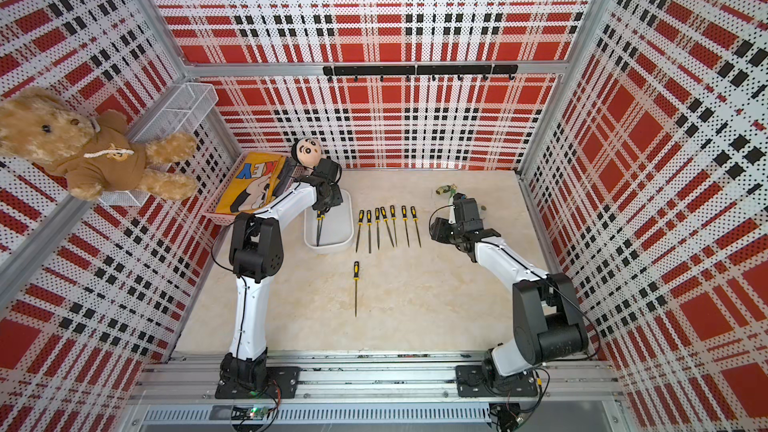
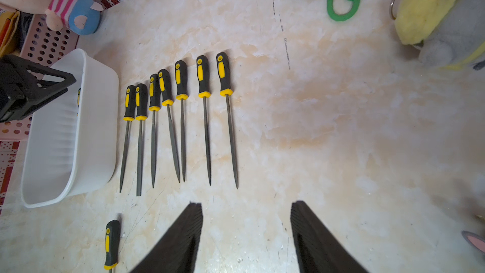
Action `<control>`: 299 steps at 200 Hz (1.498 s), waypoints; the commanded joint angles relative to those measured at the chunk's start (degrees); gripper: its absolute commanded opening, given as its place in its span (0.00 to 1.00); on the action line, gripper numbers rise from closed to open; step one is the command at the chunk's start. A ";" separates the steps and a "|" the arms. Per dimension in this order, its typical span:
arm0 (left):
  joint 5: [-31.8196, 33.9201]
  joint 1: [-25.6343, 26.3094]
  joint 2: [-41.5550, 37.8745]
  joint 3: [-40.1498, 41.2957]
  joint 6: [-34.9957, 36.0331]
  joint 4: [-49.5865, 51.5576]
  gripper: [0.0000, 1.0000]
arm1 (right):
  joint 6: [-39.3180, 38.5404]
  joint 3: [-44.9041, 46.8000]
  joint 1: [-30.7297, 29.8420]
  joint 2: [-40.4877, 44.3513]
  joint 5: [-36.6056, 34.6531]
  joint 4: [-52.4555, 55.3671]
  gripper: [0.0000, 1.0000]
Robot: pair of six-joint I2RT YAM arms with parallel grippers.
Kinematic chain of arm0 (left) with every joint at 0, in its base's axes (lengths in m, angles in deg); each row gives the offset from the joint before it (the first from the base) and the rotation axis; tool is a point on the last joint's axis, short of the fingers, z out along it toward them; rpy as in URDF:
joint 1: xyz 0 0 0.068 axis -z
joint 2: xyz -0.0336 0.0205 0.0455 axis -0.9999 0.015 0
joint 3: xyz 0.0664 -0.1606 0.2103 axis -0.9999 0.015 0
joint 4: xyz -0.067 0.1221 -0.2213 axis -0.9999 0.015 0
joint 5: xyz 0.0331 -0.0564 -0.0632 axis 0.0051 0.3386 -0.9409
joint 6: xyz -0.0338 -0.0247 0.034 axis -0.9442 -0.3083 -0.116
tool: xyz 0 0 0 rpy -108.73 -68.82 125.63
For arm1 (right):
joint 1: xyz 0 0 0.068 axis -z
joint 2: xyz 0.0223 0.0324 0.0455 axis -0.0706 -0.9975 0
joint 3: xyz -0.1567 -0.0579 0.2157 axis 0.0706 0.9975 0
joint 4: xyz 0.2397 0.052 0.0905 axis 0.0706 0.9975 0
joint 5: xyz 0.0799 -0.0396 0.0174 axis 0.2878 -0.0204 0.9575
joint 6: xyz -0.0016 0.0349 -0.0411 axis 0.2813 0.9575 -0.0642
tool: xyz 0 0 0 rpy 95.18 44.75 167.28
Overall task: Take the file tool out of the storage box
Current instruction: Pick up the file tool from the storage box.
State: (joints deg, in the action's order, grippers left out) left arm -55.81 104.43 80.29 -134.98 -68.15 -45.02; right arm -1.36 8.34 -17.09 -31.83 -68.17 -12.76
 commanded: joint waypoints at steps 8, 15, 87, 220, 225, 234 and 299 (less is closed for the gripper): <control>-0.31 -2.46 1.90 -1.43 1.00 0.44 0.39 | -1.07 -1.57 -0.50 -0.99 -1.41 2.04 0.62; -0.44 -2.74 2.07 -1.14 1.17 0.22 0.39 | -1.10 -1.55 -0.45 -1.17 -1.32 2.18 0.62; -0.06 -3.38 1.44 4.55 2.45 -2.39 0.39 | -0.60 -1.48 -0.49 -1.34 -0.73 2.54 0.62; -0.09 -1.58 0.20 4.17 1.90 -3.03 0.32 | 0.02 -0.95 -0.66 -1.35 -0.57 1.59 0.63; -0.20 -1.58 0.06 3.95 1.92 -3.09 0.33 | 0.02 -0.87 -0.63 -1.35 -0.54 1.49 0.62; -0.42 -1.58 0.17 3.52 1.86 -3.09 0.33 | 0.11 -0.77 -0.67 -1.52 -0.45 1.39 0.63; 0.56 1.14 1.14 5.13 1.00 -3.09 0.32 | 0.31 -0.25 -1.00 -1.53 -0.50 1.10 0.63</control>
State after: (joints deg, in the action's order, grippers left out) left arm -55.35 103.31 81.58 -131.24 -66.66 -49.33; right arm -1.19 7.25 -17.55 -33.38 -68.35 -10.68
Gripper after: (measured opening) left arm 0.324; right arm 0.628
